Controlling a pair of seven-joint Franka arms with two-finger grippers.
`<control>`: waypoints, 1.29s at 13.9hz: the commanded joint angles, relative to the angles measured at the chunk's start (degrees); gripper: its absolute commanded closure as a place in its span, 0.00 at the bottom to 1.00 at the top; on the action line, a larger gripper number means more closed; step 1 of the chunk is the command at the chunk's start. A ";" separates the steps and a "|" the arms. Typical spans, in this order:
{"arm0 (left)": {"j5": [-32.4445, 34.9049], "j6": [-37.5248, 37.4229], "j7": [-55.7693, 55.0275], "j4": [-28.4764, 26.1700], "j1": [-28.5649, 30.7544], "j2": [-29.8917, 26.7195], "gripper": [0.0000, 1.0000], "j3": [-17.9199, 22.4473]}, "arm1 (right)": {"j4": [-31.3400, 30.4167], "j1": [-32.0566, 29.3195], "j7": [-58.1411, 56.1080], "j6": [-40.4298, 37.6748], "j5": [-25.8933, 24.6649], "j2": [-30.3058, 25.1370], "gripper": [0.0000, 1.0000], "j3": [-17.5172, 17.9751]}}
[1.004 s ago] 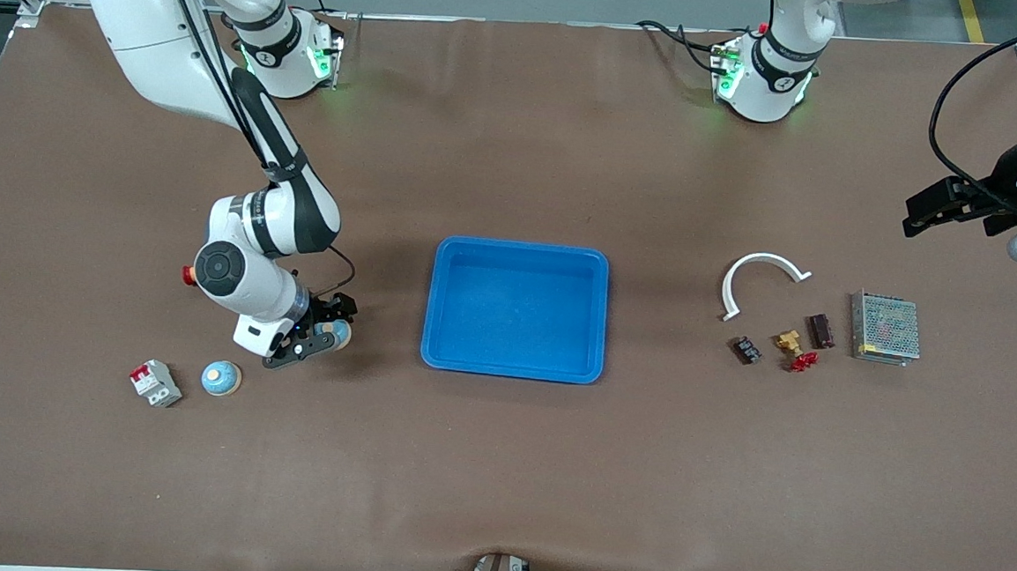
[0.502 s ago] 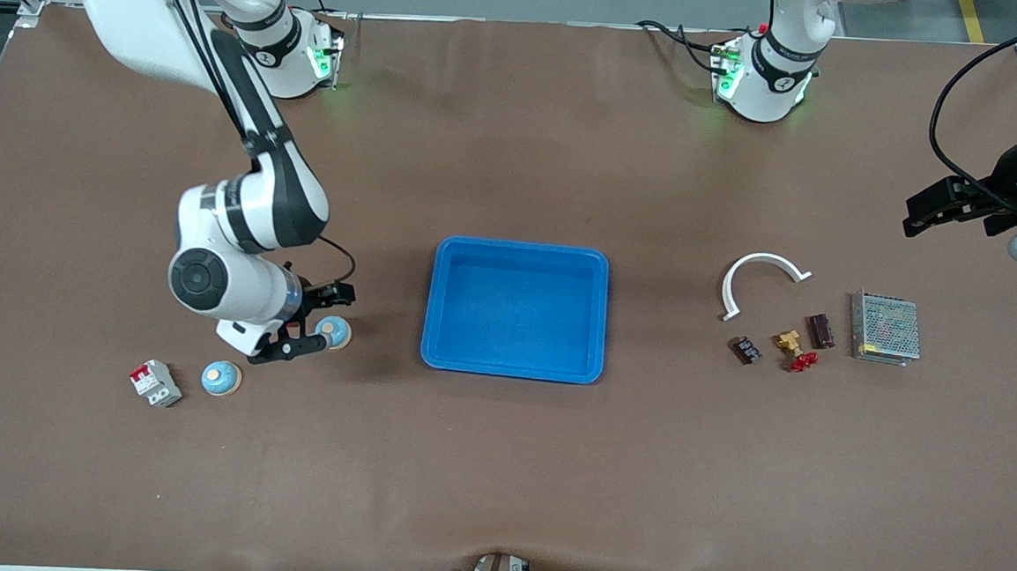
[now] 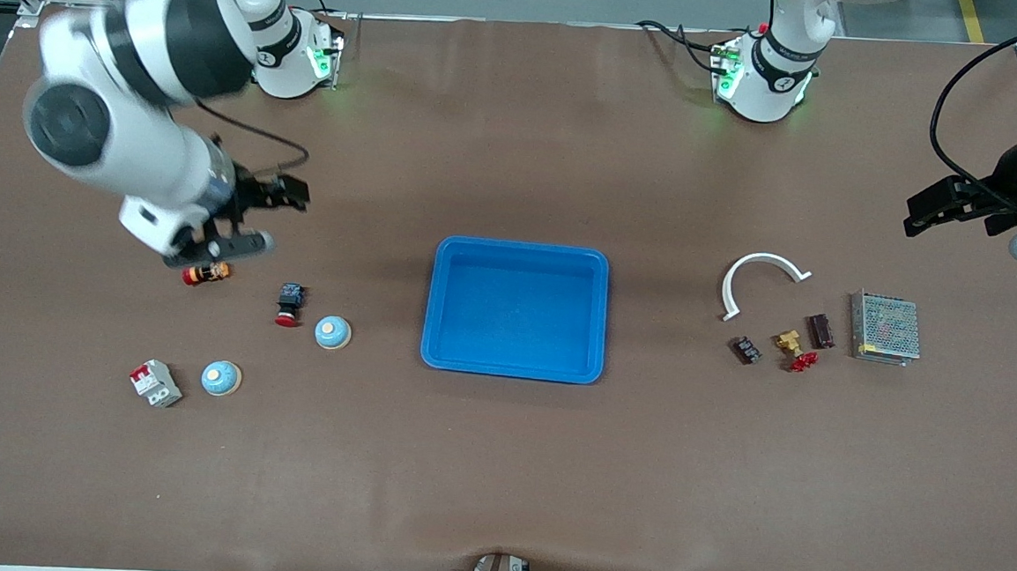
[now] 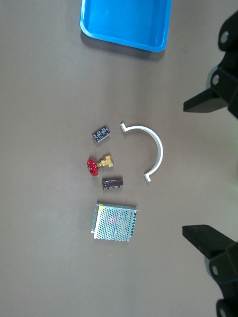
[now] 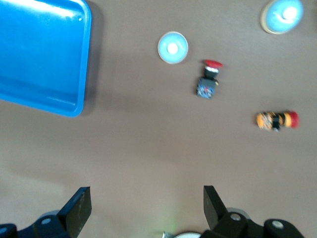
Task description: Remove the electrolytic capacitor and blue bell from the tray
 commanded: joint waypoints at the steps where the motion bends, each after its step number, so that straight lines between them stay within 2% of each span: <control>1: -0.98 0.30 0.98 -0.16 0.13 -0.52 0.00 0.04 | -3.98 -0.20 1.82 -2.58 -3.81 -9.24 0.00 -0.11; 6: -0.98 0.30 0.98 -0.16 0.13 -0.35 0.00 0.04 | -6.87 -7.31 0.51 -5.32 -5.50 -18.04 0.00 -0.46; 8: -0.98 0.30 1.07 -0.16 0.22 -0.35 0.00 0.04 | -9.16 -11.25 -4.47 -4.53 -5.50 -20.86 0.00 -0.46; 12: -0.98 0.04 1.07 -0.25 0.31 -0.44 0.00 0.04 | -8.82 -18.99 -10.37 -3.21 -5.41 -20.96 0.00 -0.55; 18: -0.98 0.03 1.07 -0.25 -0.04 -0.44 0.00 0.04 | -7.77 -21.03 -11.36 -2.06 -5.41 -20.52 0.00 -1.17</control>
